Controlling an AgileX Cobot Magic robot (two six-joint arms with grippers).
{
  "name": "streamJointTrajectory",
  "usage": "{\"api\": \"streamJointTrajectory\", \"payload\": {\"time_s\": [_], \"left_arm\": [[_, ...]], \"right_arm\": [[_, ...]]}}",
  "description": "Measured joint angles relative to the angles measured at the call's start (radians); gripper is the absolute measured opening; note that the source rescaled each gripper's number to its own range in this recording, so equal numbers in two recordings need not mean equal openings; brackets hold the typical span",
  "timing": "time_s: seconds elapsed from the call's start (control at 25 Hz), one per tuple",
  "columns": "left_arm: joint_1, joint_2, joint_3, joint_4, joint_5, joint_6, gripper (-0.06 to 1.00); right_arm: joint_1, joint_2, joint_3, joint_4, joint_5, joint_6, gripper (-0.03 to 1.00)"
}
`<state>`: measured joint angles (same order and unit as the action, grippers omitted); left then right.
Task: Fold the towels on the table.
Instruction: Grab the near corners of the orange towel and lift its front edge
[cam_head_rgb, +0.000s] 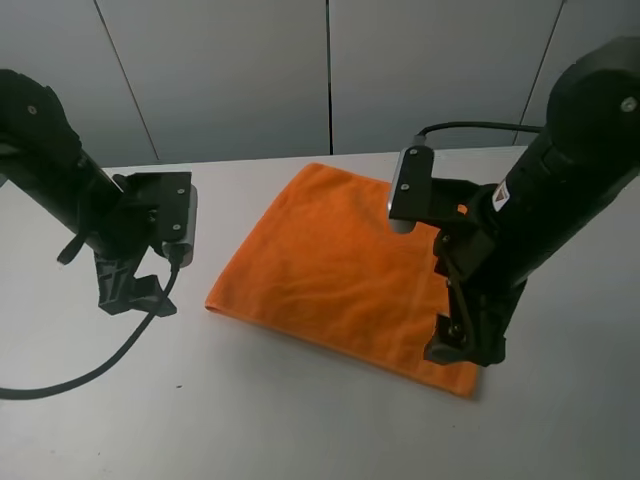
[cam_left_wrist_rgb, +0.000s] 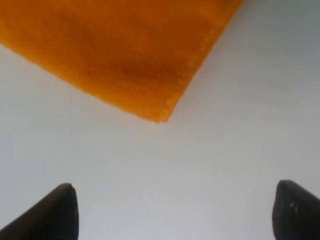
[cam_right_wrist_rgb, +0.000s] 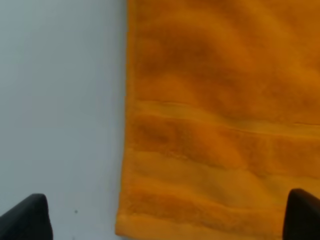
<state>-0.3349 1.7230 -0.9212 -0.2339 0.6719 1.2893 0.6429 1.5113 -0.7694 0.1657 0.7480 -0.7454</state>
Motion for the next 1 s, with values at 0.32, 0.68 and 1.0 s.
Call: {"api": "streamJointTrajectory", "payload": {"time_s": [0.32,0.68,1.0], "left_arm": [[-0.047,0.004,-0.004,0.098,-0.004,0.174,0.99],[-0.059,0.021,-0.004,-0.047,-0.06,0.273,0.99],[-0.094,0.114,0.002,-0.065,-0.107,0.308,0.99]], "right_arm": [[0.023,0.089,-0.002,-0.02,-0.01,0.004,1.0],[0.023,0.102,0.084,-0.04,-0.117,0.004,1.0],[0.023,0.145,0.115,-0.044,-0.147,0.077,1.0]]}}
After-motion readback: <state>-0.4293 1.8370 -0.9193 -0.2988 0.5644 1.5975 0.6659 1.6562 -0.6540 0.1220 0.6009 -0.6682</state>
